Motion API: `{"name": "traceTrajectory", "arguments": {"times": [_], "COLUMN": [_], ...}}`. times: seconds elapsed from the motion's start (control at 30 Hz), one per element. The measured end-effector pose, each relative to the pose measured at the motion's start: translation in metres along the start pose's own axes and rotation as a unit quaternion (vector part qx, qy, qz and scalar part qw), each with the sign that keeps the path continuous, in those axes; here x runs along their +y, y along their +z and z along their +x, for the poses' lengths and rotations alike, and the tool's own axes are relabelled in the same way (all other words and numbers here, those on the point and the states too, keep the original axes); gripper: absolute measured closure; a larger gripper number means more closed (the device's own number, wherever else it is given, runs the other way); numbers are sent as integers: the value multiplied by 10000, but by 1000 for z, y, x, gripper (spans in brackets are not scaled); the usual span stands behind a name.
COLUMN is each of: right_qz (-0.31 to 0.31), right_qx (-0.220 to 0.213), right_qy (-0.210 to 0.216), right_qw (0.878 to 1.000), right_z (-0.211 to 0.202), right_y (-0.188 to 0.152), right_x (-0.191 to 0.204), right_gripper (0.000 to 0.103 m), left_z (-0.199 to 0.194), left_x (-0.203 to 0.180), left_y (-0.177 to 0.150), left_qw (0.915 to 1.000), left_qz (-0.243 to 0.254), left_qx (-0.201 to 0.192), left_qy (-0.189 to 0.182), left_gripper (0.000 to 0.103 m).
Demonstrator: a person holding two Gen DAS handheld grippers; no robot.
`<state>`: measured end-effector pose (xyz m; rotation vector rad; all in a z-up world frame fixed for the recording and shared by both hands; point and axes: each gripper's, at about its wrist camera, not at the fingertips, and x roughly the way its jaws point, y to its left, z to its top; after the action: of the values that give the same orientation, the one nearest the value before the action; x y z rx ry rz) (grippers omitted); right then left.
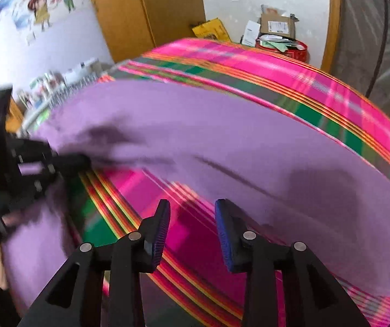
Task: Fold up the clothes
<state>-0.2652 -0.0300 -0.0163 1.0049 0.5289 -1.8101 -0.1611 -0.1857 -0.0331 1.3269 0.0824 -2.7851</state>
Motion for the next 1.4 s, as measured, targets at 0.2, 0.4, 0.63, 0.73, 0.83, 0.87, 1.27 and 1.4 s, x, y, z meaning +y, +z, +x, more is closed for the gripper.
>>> {"name": "traceTrajectory", "arguments": {"times": [0.2,0.4,0.63,0.73,0.83,0.87,1.27,1.4], "right_qz": [-822,-1362,-1103,-1214,-1528,-1633,-1764,-1913], "right_qx": [-109,-52,186,335,443,486,782,816], "right_qy": [-639,-743,-102,-47,-238,-280,-502,-271], "right_qw": [9945,9879,9937,9920,9870,9850,9799,9778], "right_z": [-7,-1,9,10,11,12,14,-1], "right_y": [-7,-1,11,16,18,19,24,9], "right_x": [10,20,-6,-9,-2,1,0,6], "right_gripper": [68,68,70,73,74,74,99,99], "left_z": [-1,-1,0,1,1,1,-2,-7], "left_x": [1,3,7,8,8,8,5,5], "left_y": [4,3,4,4,4,4,1,-2], "left_qw": [10000,10000,9999,9998,9998,9998,9997,9998], "left_qz": [-7,-48,-115,-136,-139,-140,-144,-76], "left_qx": [-7,7,14,12,13,13,38,33], "left_qy": [35,-18,-114,-150,-164,-169,-218,-196], "left_gripper": [100,100,100,100,100,100,100,100]}}
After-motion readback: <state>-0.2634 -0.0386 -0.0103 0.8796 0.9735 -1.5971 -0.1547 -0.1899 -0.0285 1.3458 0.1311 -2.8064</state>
